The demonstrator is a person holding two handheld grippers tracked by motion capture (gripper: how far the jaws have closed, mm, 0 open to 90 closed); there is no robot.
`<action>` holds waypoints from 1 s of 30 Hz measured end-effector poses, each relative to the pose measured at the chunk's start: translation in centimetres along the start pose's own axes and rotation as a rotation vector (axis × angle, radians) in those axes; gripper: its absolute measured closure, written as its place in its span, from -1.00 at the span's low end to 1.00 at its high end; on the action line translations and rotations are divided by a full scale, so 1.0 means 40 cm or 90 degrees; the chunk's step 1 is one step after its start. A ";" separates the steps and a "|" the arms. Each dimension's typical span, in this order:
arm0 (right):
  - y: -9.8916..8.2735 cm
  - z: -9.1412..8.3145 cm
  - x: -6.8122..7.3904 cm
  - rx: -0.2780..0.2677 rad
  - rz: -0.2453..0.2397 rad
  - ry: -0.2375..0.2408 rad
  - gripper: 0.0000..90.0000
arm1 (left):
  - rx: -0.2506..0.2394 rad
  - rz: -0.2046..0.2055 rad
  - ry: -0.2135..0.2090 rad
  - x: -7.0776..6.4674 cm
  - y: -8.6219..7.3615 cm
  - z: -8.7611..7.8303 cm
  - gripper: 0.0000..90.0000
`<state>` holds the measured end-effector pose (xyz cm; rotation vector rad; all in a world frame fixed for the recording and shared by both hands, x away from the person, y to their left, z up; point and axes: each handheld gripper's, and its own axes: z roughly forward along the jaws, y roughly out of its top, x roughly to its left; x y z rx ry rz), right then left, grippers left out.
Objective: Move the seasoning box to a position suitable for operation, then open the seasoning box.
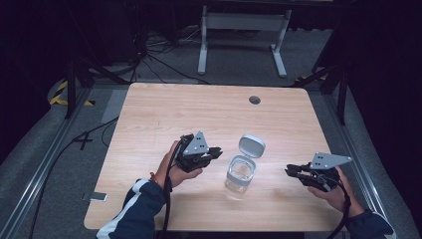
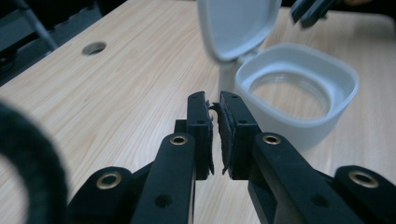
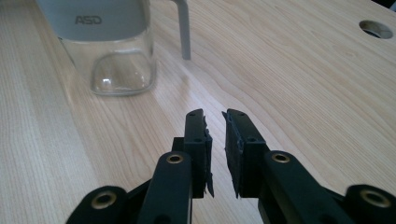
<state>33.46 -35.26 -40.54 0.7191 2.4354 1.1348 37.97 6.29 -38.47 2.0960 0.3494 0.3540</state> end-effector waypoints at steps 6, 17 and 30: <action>-0.013 -0.014 -0.015 0.001 0.013 -0.018 0.70 | 0.018 -0.013 0.023 0.009 -0.037 -0.025 0.80; -0.029 -0.044 -0.025 -0.005 0.017 -0.040 0.55 | 0.071 -0.050 0.078 0.036 -0.139 -0.127 0.73; -0.104 -0.079 -0.021 0.035 0.026 -0.111 0.24 | 0.190 -0.050 0.122 0.048 -0.284 -0.187 0.45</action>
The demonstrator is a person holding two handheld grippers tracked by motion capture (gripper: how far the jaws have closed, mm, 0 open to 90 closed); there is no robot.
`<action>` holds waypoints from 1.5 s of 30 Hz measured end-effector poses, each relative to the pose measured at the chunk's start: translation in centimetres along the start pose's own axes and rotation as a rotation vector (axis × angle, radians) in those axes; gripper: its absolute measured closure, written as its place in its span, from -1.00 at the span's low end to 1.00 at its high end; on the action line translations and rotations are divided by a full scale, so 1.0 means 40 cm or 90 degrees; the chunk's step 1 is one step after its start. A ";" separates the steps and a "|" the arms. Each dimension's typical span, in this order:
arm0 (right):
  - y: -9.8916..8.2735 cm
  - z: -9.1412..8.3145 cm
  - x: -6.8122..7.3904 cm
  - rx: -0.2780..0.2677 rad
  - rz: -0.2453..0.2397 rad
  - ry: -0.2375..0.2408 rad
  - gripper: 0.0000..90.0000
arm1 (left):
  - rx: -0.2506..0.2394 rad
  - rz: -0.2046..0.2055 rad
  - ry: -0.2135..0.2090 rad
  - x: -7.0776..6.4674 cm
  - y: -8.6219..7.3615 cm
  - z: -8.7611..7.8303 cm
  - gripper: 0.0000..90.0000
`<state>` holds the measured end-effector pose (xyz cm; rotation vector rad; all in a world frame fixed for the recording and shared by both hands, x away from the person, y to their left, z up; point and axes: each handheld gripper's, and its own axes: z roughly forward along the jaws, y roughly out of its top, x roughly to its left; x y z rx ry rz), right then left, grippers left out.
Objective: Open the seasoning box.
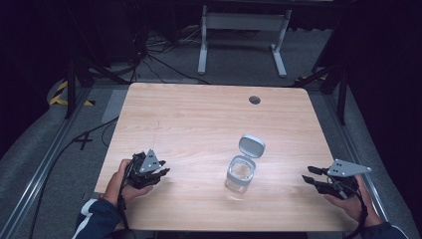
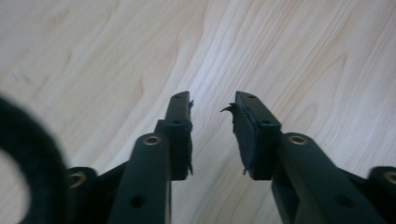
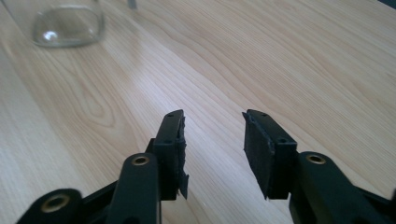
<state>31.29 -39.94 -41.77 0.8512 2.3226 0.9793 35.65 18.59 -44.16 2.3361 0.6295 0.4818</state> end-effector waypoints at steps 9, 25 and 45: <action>-0.081 0.002 -0.028 0.029 0.079 -0.031 -0.26 | 0.009 -0.076 -0.012 0.005 -0.084 0.009 -0.17; -0.147 0.026 -0.031 0.024 0.122 0.003 -0.41 | -0.014 -0.148 -0.020 0.021 -0.139 0.013 -0.67; -0.147 0.027 -0.029 0.026 0.118 0.009 -0.44 | -0.015 -0.158 -0.010 0.019 -0.140 0.012 -0.68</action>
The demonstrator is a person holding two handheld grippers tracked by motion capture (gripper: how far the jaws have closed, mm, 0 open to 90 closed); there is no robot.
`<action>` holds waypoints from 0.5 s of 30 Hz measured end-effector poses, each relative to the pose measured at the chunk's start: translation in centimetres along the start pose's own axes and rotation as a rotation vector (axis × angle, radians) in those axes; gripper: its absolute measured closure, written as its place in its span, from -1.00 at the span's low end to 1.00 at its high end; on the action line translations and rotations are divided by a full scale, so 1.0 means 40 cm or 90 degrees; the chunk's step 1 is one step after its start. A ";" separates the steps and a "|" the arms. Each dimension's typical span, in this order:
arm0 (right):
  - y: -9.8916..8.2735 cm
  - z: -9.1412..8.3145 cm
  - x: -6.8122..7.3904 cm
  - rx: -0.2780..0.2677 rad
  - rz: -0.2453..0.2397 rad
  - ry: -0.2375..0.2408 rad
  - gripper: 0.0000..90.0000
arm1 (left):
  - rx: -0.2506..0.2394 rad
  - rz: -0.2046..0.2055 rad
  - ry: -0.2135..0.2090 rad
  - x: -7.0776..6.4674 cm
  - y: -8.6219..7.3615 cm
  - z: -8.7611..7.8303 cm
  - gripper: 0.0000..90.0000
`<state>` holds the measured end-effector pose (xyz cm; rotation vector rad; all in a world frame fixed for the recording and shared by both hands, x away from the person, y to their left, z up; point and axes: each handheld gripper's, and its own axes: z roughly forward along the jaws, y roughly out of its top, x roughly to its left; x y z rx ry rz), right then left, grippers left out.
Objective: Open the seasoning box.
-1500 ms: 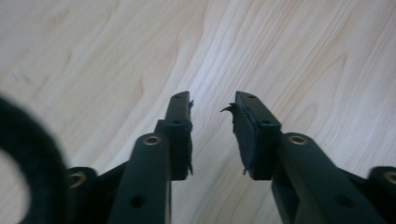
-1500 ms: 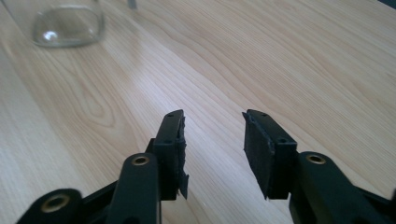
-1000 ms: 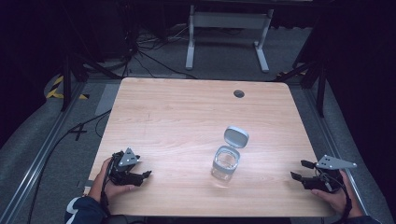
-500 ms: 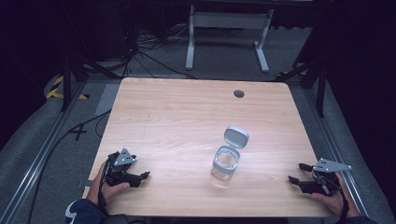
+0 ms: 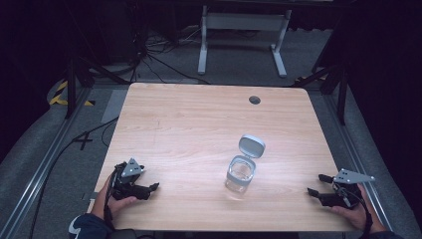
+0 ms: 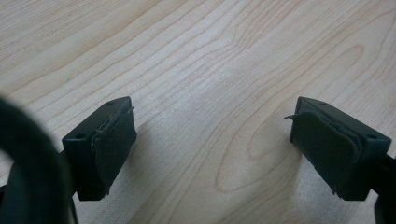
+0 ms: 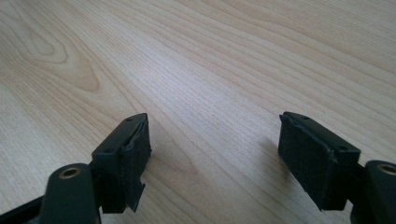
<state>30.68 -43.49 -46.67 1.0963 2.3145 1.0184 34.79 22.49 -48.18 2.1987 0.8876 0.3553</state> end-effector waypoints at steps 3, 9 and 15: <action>0.000 0.000 0.000 0.000 0.000 0.000 -0.44 | 0.006 0.001 0.002 0.000 0.001 -0.001 -0.68; 0.000 0.000 0.000 0.000 0.000 0.000 -0.44 | 0.005 -0.001 0.003 -0.001 0.001 -0.001 -0.68; 0.000 0.000 0.001 0.000 0.002 0.000 -0.45 | 0.006 -0.001 0.004 -0.001 0.001 -0.001 -0.69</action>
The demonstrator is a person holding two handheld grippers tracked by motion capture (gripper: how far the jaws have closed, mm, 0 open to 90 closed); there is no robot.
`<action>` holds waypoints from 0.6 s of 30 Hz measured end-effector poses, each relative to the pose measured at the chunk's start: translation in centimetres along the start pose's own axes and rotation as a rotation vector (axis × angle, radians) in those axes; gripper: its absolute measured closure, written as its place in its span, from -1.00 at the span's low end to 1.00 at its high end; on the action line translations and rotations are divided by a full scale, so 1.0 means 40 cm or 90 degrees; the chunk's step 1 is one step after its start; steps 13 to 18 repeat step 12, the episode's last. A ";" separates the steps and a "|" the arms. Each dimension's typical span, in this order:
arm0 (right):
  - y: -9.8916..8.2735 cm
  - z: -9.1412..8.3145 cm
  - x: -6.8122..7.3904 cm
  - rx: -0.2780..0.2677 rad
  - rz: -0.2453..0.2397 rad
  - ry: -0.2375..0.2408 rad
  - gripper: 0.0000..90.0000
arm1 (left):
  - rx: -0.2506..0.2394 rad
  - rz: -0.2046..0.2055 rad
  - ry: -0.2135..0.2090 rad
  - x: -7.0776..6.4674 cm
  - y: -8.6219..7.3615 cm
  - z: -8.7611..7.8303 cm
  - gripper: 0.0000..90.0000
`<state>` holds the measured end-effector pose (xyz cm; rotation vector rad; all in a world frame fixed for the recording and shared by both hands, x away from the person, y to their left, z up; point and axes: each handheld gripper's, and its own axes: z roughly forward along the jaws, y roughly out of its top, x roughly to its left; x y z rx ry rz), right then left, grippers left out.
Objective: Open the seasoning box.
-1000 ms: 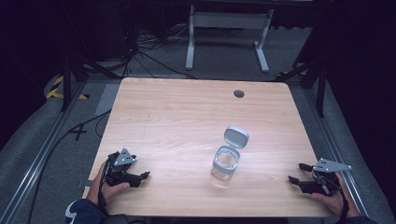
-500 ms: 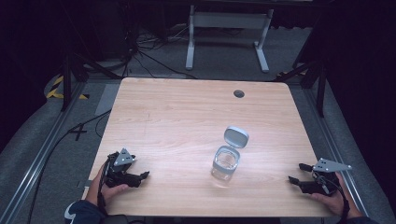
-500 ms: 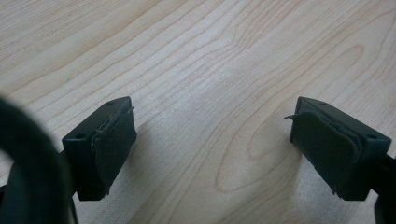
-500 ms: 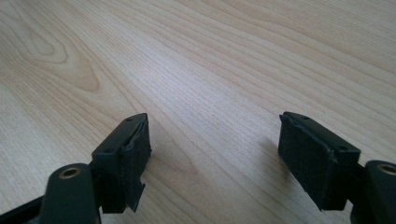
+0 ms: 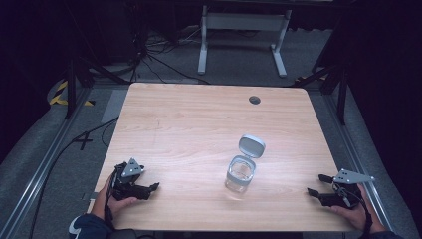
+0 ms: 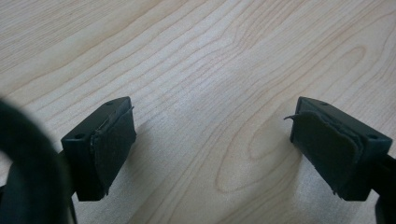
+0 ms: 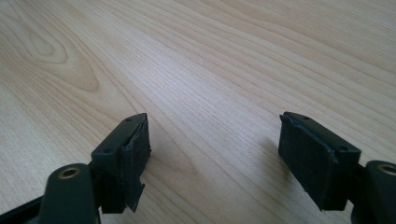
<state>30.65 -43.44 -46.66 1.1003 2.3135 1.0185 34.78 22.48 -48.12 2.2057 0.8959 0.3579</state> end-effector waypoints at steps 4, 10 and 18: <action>0.000 0.001 -0.001 0.000 -0.002 0.001 -0.46 | -0.006 0.000 0.004 0.001 0.000 0.002 -0.71; 0.001 0.001 -0.001 0.000 -0.001 0.001 -0.46 | -0.003 -0.006 0.005 0.000 0.000 0.003 -0.73; 0.001 0.001 -0.001 0.000 -0.001 0.001 -0.46 | -0.002 -0.007 0.006 0.000 0.000 0.003 -0.73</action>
